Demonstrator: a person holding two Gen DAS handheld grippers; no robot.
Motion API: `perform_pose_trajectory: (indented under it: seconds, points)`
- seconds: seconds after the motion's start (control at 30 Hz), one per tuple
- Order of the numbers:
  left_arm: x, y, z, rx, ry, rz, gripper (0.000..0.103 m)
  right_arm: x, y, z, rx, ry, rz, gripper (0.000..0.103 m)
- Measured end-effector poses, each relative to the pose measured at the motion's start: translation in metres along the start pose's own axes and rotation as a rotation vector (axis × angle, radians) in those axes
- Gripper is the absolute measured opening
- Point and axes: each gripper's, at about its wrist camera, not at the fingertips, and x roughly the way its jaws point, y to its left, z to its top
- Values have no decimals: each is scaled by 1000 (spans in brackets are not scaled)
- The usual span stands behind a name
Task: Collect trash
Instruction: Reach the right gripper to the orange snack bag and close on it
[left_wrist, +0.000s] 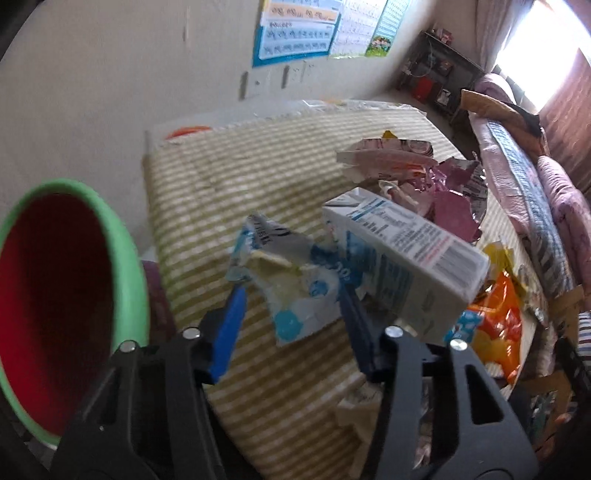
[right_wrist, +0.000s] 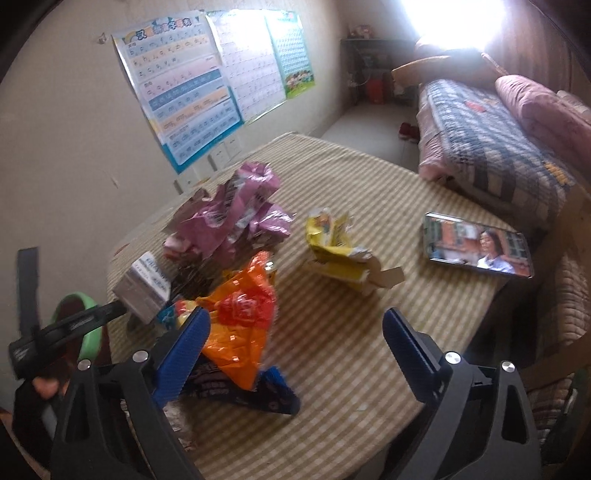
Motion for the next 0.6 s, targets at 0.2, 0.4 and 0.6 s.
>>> perform_pose_trajectory:
  seconds: [0.2,0.4,0.6]
  points:
    - [25,-11,11,21,41,8,36,8,0,-3,27,48,76,83]
    - [34,-13,10,13,56,13,46,9,-7,-3,56,49,72,83]
    - [30,-11,10,10,41,-8,22,10,-9,-4,59,55,81,82]
